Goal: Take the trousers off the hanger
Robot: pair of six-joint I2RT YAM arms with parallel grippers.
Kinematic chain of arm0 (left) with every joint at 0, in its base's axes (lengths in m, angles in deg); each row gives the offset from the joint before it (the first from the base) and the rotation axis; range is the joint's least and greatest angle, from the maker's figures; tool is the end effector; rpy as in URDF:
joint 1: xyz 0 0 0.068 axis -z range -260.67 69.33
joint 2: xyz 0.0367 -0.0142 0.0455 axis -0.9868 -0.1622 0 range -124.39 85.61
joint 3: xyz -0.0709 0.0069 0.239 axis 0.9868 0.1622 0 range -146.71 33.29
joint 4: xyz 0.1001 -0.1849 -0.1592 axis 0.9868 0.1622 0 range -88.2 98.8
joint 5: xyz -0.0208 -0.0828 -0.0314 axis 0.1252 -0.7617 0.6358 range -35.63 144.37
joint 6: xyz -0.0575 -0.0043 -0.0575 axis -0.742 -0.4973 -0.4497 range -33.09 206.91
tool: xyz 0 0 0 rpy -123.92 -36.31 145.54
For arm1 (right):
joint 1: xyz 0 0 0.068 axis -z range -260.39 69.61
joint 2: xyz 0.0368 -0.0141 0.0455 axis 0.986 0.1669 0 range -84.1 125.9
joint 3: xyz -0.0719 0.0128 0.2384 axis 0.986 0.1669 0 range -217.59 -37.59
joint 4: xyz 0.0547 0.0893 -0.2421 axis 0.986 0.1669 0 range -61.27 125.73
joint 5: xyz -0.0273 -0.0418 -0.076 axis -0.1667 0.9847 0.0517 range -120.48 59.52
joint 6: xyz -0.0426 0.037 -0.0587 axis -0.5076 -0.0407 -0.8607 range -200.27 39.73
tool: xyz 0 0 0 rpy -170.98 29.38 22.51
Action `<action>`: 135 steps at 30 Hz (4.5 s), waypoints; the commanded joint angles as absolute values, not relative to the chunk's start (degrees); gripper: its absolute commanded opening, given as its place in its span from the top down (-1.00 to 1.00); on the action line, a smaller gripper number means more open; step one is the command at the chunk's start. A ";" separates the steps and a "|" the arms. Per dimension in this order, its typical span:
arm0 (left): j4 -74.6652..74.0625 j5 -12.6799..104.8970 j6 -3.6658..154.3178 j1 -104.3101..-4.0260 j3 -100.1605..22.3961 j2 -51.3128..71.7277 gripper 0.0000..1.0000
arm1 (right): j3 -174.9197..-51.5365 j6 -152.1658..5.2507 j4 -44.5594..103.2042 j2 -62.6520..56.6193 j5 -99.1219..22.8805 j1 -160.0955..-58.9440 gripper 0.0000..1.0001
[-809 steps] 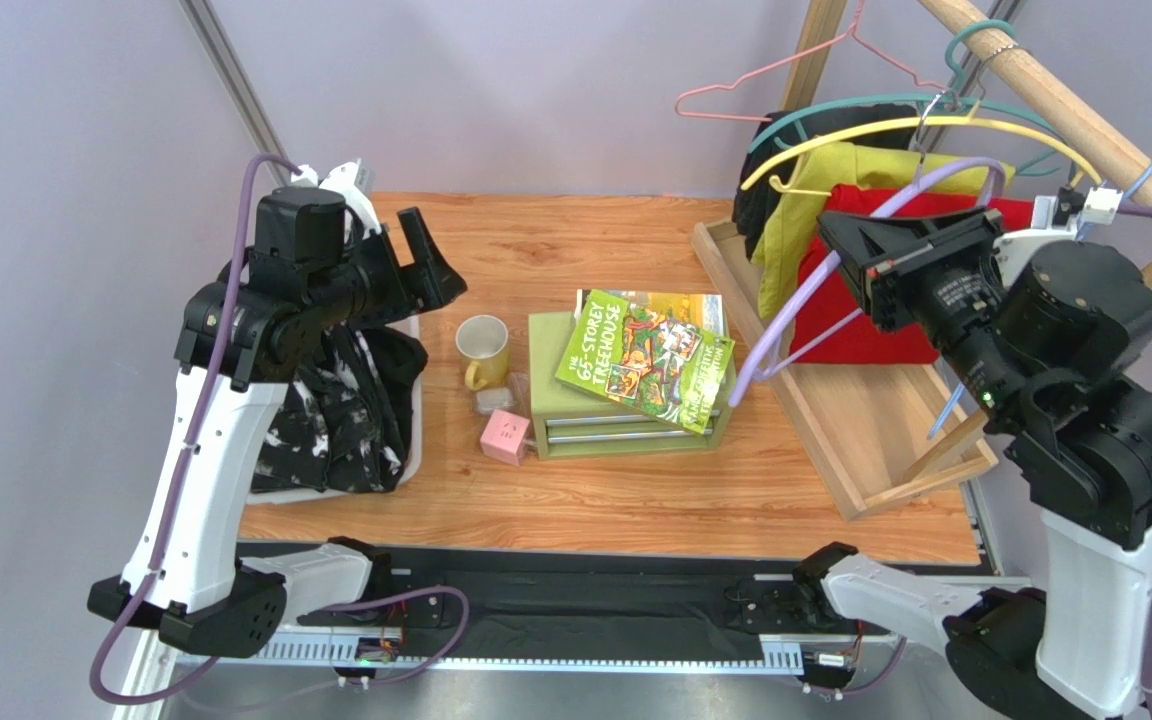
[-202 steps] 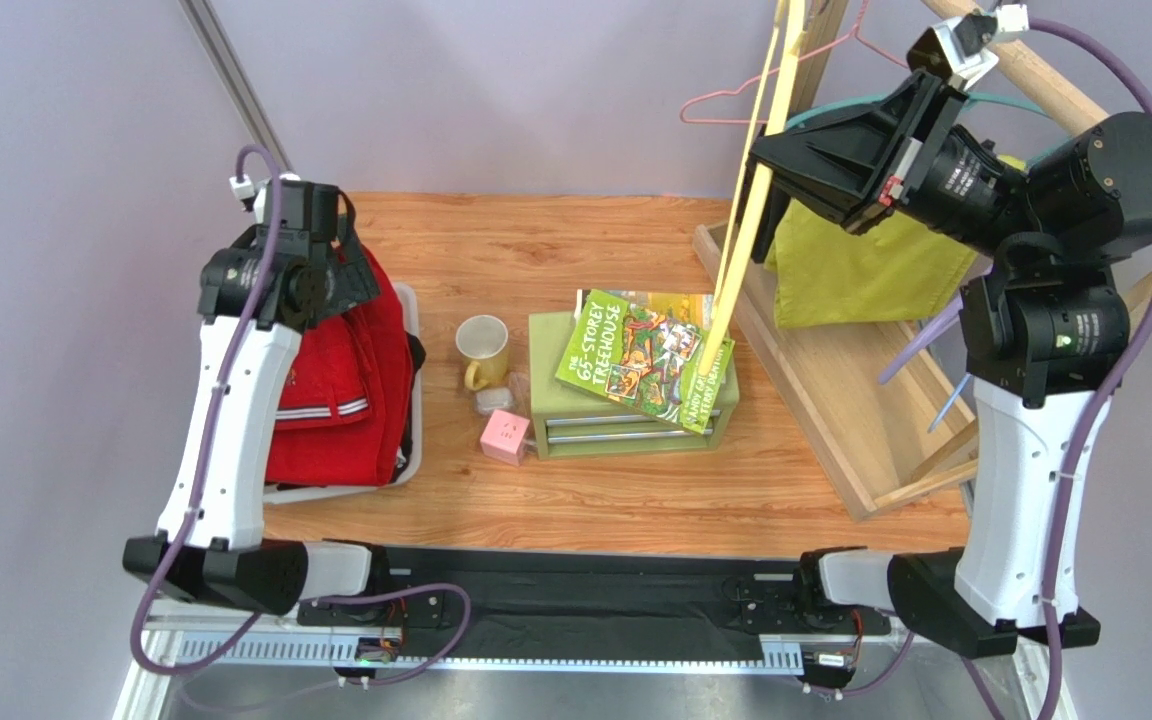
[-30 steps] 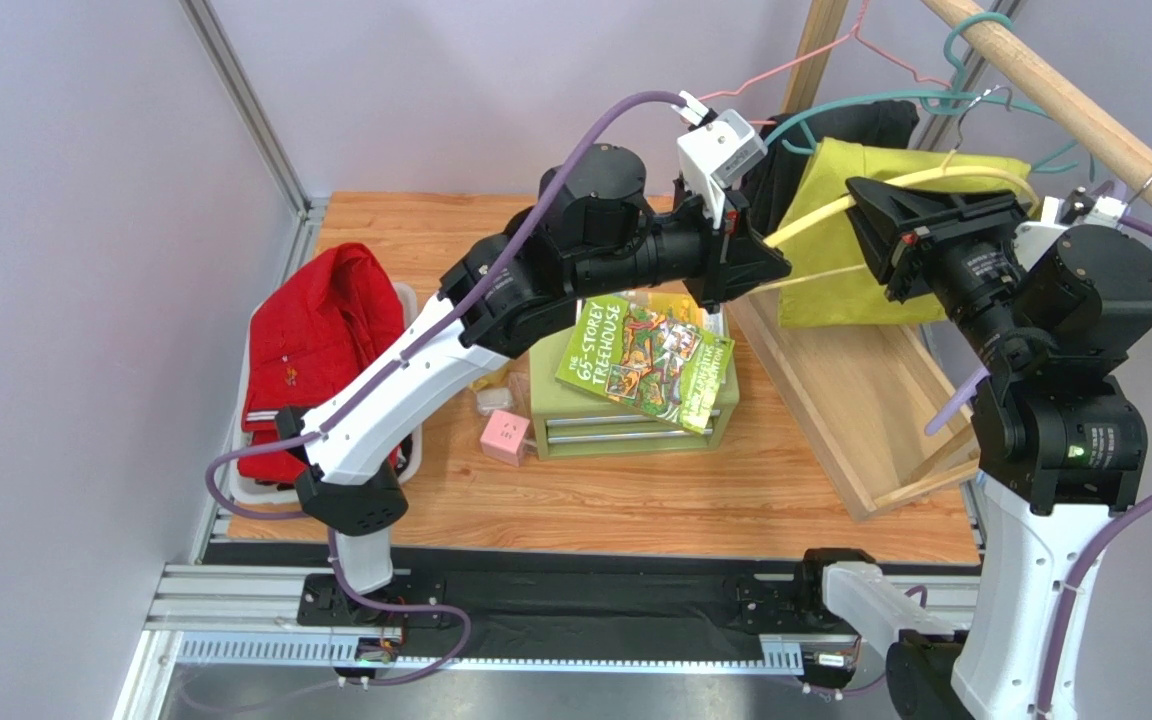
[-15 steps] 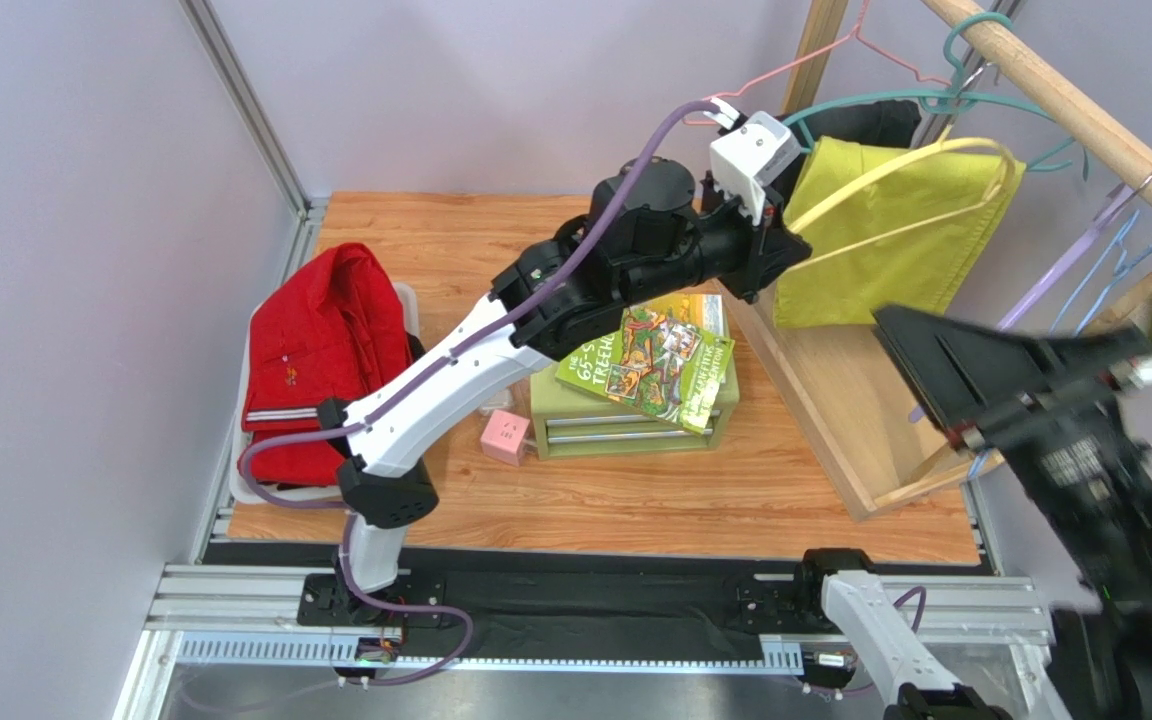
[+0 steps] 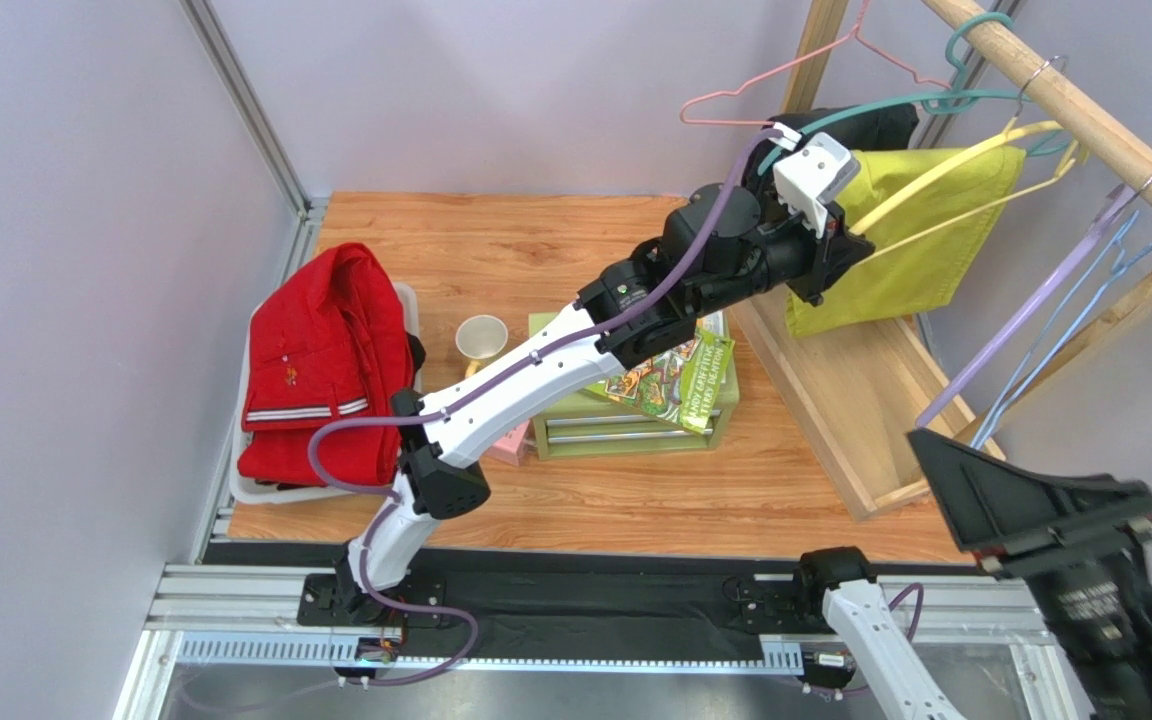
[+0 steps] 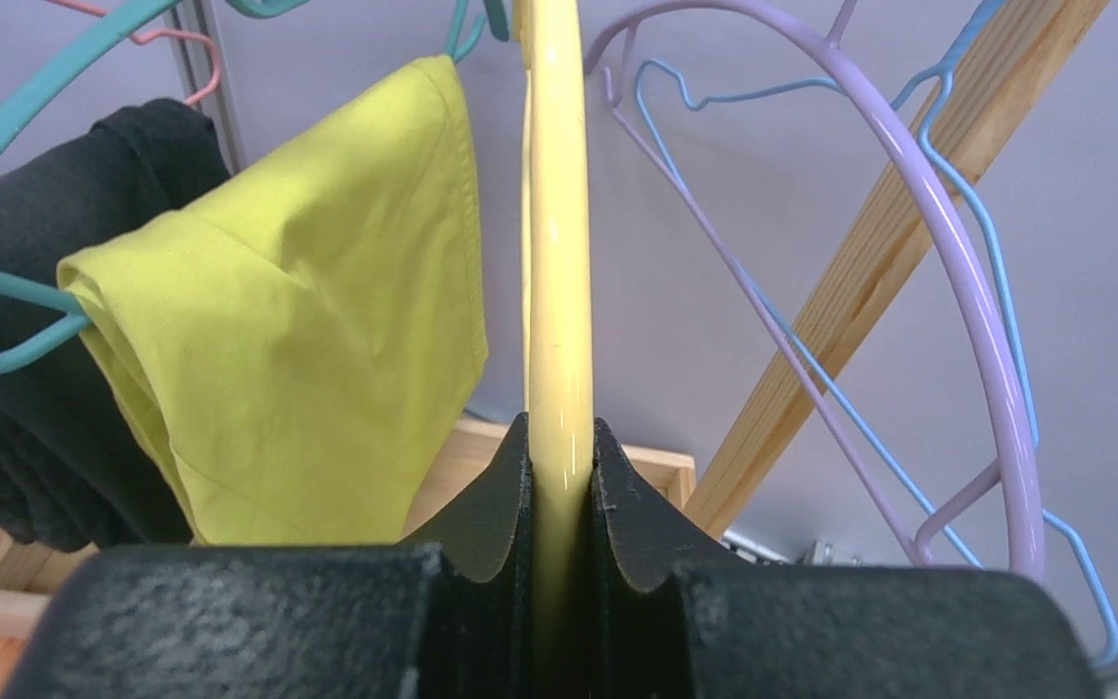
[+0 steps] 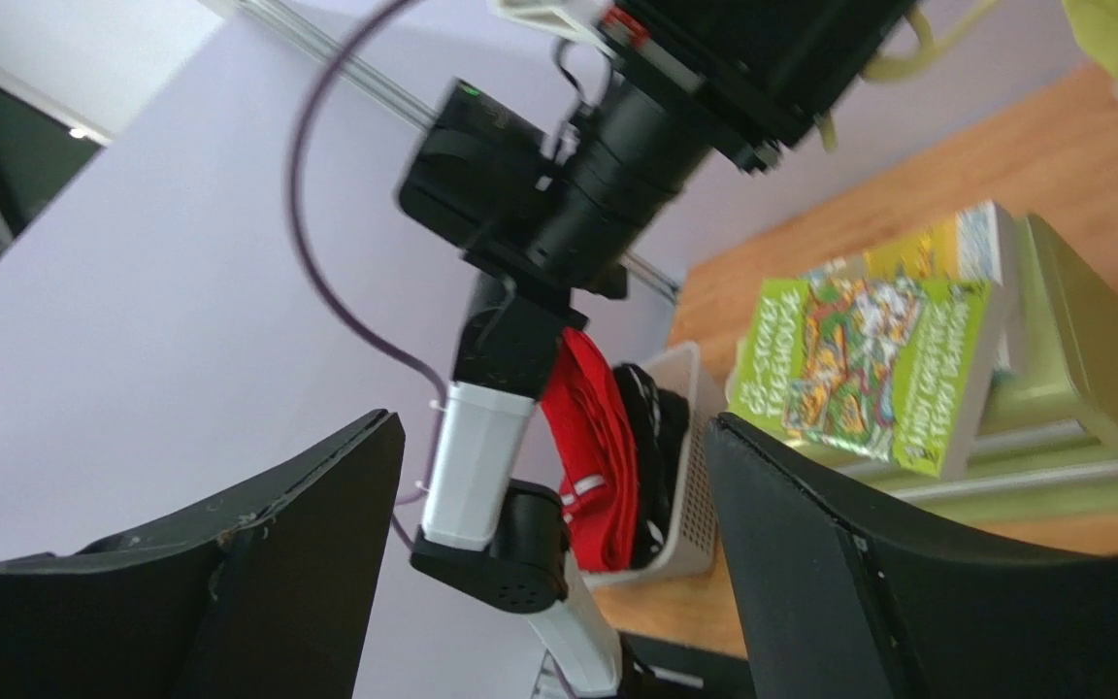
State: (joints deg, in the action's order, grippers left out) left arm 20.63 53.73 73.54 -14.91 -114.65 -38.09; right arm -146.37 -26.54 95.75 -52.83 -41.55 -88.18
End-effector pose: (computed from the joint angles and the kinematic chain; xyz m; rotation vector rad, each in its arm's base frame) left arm 0.2037 -0.4545 0.4828 0.7066 1.4144 -1.1135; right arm -0.0504 0.0069 0.5186 0.4134 1.4107 1.0192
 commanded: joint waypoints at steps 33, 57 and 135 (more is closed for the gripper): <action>18.67 53.14 71.35 -10.18 -112.26 -39.19 1.00 | -156.78 -25.51 101.51 -43.85 -19.85 -105.62 -0.52; 19.11 51.83 65.19 -11.94 -110.68 -41.13 0.73 | -156.34 -26.57 99.92 -41.03 -15.72 -110.10 -0.52; 66.05 69.58 74.51 -12.46 -69.28 36.57 -0.88 | -170.66 -44.05 86.56 8.46 36.30 -121.25 -0.35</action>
